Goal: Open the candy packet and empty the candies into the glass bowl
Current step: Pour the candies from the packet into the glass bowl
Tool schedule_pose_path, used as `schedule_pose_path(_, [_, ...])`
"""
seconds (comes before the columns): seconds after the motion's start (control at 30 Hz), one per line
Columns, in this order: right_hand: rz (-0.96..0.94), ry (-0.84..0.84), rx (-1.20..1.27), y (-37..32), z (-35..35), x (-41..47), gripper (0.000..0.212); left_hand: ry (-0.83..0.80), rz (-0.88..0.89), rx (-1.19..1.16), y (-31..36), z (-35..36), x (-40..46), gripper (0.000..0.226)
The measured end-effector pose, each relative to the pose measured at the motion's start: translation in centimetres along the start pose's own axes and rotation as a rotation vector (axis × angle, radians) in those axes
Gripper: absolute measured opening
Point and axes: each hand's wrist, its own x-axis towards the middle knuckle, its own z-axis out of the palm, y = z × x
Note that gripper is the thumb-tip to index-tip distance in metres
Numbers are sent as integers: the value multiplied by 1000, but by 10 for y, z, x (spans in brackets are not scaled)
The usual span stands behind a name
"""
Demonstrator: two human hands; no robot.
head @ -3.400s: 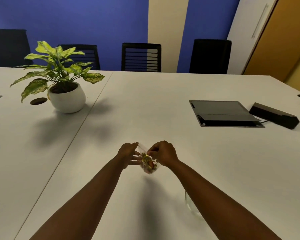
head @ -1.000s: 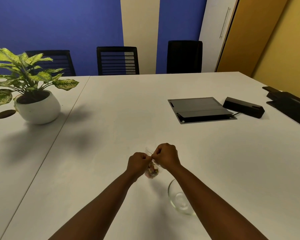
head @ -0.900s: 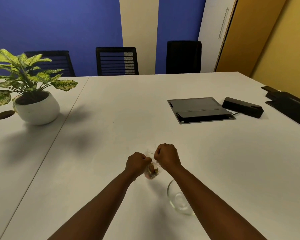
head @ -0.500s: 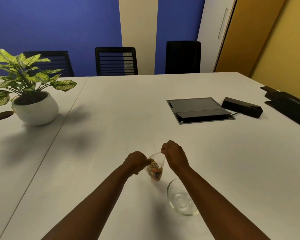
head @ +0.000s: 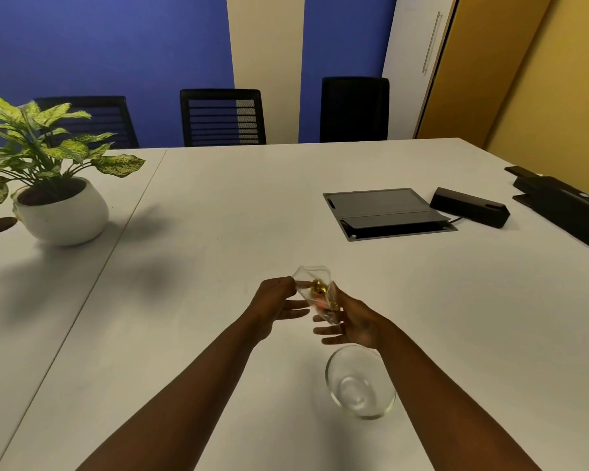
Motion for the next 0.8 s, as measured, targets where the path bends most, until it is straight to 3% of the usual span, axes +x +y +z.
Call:
schedule_pose_path(0.1, [4,-50,135,3,-10,-3,66,-74,40,-6,-1,5,-3,30])
schedule_pose_path(0.2, [-64,47,142,6,-21,-6,38,-129,25,-12,-6,8,-4,25])
schedule_pose_path(0.37, [-144,145,127,18,-37,-8,11,-158,-47,3,-20,20,-4,9])
schedule_pose_path(0.57, [-237,225,-76,23,-44,-17,19,-265,-73,350,-35,32,-4,48])
schedule_pose_path(0.8, [-267,229,-548,27,-46,-22,26,-378,-115,629,-54,42,-4,55])
